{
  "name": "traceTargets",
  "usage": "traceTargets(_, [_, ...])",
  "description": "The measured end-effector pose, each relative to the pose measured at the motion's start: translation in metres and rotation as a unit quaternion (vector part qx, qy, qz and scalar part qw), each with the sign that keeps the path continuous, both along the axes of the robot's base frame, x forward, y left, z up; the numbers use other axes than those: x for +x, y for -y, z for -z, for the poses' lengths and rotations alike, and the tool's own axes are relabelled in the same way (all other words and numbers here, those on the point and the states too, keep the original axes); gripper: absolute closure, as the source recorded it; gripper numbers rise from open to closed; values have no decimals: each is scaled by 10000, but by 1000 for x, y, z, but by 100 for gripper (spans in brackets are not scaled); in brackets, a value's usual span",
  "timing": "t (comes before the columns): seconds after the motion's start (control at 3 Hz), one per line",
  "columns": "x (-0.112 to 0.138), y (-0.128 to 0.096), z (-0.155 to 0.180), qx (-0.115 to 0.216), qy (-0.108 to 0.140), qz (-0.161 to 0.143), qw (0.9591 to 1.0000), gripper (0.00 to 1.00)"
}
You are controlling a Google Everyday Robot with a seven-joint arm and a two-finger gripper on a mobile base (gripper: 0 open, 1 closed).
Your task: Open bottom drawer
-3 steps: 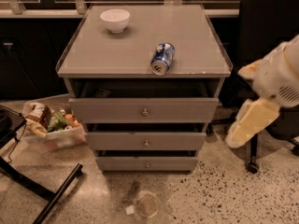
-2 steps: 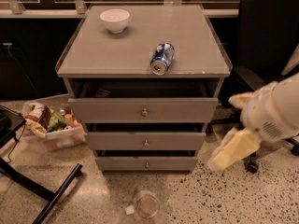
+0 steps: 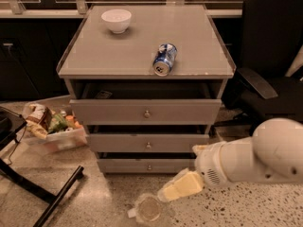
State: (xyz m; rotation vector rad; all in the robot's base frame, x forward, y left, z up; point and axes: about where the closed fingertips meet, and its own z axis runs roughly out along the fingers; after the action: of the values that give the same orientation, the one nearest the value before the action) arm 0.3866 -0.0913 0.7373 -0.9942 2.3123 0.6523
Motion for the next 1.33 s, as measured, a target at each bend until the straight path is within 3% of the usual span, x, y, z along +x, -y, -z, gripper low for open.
traceTargets(0.33, [11,1,4,23,70,388,9992,0])
traceTargets(0.67, [11,1,4,23,69,388,9992,0])
traceTargets(1.0, [25,8,39,175,-56,578,9982,0])
traceTargets(1.33, [42,29,101,450,-112,1042,9935,0])
